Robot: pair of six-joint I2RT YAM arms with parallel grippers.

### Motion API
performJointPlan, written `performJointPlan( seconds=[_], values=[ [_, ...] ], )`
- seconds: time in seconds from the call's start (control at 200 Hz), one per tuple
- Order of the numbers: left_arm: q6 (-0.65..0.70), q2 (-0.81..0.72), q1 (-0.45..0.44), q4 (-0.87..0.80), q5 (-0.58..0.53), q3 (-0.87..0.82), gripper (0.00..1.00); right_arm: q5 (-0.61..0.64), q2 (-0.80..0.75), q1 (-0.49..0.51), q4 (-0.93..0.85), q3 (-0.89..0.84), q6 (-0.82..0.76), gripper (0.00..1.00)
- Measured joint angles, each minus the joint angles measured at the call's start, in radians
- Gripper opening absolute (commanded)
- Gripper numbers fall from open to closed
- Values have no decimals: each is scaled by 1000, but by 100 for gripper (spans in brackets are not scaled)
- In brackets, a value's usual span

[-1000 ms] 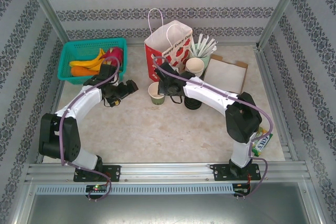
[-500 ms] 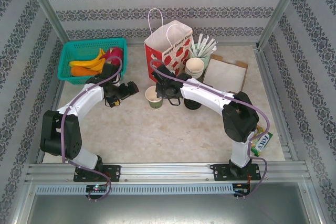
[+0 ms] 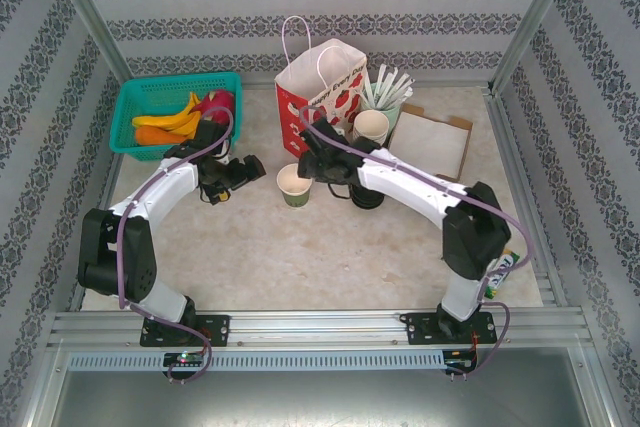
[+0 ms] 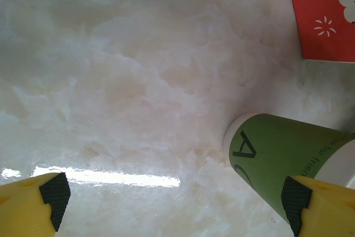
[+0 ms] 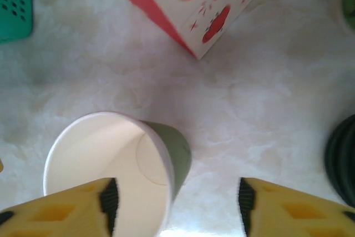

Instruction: Pack the takeout coffee

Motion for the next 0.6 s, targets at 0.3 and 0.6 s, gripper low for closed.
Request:
performJointPlan(
  seconds=[0.3,0.6],
  values=[
    [-5,0,0,21,31,0,100,-39,-103,-171,-22,-122,-194,73],
    [-5,-33,0,80,86,-18,100,-106,-103,-199,-77,-179,-528,61]
  ],
)
